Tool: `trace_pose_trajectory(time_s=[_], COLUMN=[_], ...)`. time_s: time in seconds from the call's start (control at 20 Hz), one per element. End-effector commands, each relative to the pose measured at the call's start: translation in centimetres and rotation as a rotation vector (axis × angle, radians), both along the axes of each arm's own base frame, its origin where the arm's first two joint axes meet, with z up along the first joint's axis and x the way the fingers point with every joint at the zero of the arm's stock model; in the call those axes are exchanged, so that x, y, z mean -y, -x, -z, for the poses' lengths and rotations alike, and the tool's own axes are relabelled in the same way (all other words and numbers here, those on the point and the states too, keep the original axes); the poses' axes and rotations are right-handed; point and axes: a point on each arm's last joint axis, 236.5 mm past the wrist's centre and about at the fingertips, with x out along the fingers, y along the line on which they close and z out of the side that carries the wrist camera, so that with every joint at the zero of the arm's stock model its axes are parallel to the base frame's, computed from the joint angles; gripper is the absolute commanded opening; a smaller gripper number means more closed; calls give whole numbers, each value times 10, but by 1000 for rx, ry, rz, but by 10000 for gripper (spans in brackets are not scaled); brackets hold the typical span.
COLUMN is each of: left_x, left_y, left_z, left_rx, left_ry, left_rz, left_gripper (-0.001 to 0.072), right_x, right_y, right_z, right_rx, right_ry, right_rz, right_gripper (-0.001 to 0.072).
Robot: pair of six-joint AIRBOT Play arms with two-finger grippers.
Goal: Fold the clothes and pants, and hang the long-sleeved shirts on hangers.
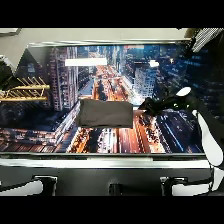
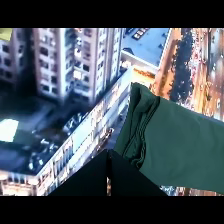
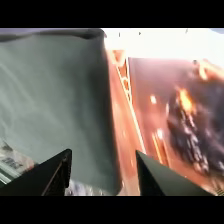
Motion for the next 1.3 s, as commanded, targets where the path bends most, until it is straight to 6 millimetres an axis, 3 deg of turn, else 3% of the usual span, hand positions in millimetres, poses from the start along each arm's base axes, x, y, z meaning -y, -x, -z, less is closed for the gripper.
trace_pose_trajectory(time_s=[0.0,0.3,0.4,0.45,0.6,0.75,0.85,1.0,1.25], left_x=[-1,-1,-2,-2,-2,-2,-2,-2,-2], left_y=[-1,-3,-3,-3,-3,-3,-3,-3,-3], left_z=[0,5,7,7,7,7,7,8,8], left_rx=[1,-9,-13,-14,-10,-10,-11,-10,-10], left_ry=[-1,3,3,3,-2,-2,-2,-3,-3], left_rz=[-1,-1,2,2,12,12,12,15,15], left_gripper=[14,14,15,14,15,15,15,15,15], right_x=[-14,-50,-59,-61,-67,-67,-53,-16,78], right_y=[1,-2,3,3,-5,-24,-48,-81,-121], right_z=[27,43,49,48,29,-4,-28,-61,-105], right_rx=[2,15,-5,-2,43,84,96,147,226], right_ry=[-48,-27,-25,-28,-66,-90,-108,-105,-54], right_rz=[28,20,10,7,15,54,122,208,390], right_gripper=[479,458,344,207,33,32,32,32,32])
